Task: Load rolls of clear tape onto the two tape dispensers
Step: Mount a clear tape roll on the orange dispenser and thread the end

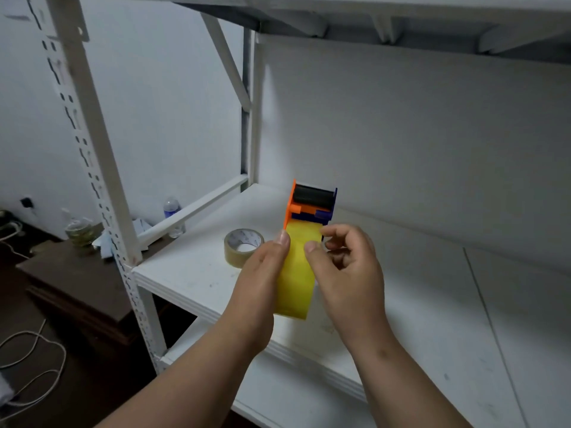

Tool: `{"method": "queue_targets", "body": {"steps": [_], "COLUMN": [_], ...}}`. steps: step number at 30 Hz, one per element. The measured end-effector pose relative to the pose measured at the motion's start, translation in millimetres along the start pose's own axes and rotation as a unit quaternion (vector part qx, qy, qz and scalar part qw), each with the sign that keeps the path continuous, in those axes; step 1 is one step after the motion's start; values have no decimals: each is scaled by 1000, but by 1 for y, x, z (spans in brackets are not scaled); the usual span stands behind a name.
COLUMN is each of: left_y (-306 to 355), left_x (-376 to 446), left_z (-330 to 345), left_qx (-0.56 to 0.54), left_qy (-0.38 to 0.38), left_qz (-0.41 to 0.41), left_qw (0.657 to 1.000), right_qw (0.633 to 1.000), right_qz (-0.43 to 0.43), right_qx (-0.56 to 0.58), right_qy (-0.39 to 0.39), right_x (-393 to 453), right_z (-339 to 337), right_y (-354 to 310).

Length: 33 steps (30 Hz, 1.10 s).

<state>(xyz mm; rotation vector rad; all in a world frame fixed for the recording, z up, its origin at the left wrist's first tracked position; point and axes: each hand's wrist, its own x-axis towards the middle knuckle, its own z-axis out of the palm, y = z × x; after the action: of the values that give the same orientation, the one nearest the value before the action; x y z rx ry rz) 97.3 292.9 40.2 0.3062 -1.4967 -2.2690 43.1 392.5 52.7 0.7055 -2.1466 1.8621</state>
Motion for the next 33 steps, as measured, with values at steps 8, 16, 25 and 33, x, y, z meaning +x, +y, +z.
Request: {"method": "queue_targets", "body": {"steps": [8,16,25,33], "left_y": [-8,-9,-2,22], "left_x": [19,32,64,81], "left_z": [18,23,18,-2], "left_qx": [-18,28,54,150], "left_qy": [15,28,33,25], "left_qz": [-34,-34,-63,-60], "left_qw": [999,999,996,987], "right_qw": [998,991,990,988], "right_qz": [29,62,129,60], "right_qx": [44,-47,34,-37], "right_qy": [-20,-106,-35,135], "right_x": [17,1,17,7], "right_z": [-14,-16,-7,44], "right_y": [13,40,33,15]}}
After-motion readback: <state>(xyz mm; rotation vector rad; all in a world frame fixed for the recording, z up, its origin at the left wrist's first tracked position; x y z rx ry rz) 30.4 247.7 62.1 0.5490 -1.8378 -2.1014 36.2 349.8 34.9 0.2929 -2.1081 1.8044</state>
